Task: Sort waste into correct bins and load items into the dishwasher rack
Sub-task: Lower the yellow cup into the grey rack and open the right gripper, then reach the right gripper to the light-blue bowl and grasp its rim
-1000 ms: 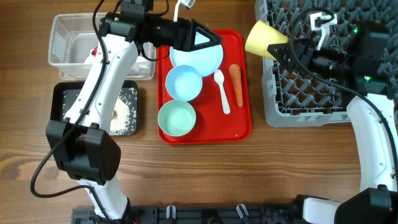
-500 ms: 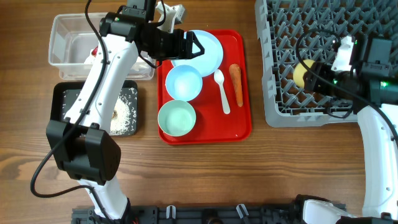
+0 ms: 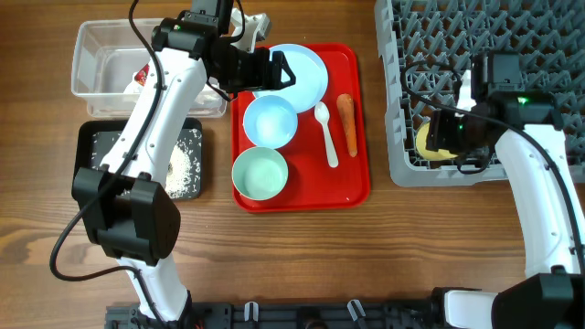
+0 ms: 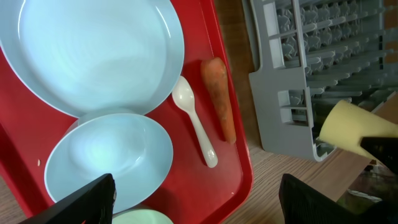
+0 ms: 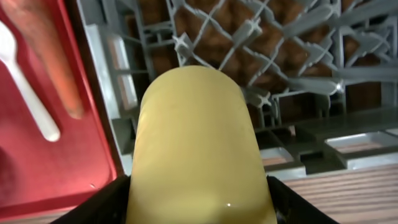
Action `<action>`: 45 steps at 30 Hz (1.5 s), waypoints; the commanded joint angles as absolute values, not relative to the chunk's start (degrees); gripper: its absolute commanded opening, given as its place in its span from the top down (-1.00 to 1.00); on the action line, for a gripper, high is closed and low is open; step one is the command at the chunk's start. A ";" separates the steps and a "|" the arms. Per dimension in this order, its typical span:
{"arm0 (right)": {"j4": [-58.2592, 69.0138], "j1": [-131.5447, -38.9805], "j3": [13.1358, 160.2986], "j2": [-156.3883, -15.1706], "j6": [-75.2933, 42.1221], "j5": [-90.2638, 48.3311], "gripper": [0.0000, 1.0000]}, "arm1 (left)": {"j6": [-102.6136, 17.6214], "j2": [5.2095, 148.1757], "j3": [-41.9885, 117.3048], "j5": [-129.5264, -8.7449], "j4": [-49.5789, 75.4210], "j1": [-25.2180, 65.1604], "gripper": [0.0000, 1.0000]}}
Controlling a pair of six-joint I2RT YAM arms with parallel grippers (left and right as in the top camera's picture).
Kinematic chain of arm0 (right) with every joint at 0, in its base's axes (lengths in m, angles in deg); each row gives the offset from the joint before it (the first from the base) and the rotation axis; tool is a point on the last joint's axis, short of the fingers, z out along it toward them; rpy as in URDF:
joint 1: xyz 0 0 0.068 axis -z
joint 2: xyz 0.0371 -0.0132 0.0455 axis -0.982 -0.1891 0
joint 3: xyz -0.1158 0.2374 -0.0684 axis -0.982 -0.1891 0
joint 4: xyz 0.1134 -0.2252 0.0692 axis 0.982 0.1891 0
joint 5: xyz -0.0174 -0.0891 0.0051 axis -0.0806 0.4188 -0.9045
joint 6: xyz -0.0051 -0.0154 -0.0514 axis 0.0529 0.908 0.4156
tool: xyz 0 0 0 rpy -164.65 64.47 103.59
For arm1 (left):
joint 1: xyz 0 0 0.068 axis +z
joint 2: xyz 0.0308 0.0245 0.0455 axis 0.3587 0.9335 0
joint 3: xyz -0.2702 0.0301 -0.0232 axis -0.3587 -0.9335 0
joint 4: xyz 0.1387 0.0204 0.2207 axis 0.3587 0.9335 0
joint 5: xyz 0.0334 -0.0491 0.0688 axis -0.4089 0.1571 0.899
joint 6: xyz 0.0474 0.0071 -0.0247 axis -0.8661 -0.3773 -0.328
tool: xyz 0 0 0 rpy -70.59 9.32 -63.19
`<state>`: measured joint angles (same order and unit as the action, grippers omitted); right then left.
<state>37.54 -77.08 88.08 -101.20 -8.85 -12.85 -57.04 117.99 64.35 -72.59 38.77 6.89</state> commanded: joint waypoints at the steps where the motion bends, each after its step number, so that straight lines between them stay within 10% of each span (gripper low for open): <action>1: 37.39 -77.23 89.35 -103.28 -9.26 -11.64 -0.06 | -57.54 118.63 64.61 -71.78 38.83 7.00 -0.68; 17: 29.69 -77.27 93.24 -106.99 -8.89 -21.70 -0.82 | -57.52 118.65 64.61 -71.80 39.44 7.00 -0.68; 26: 28.51 -77.67 103.19 -105.55 -3.86 -42.18 -0.78 | -57.54 118.65 64.61 -71.80 40.12 7.00 -0.75; 45: 19.88 -91.28 101.90 -114.25 -7.62 -34.51 -0.61 | -47.62 119.78 64.61 -41.33 48.65 3.22 -0.55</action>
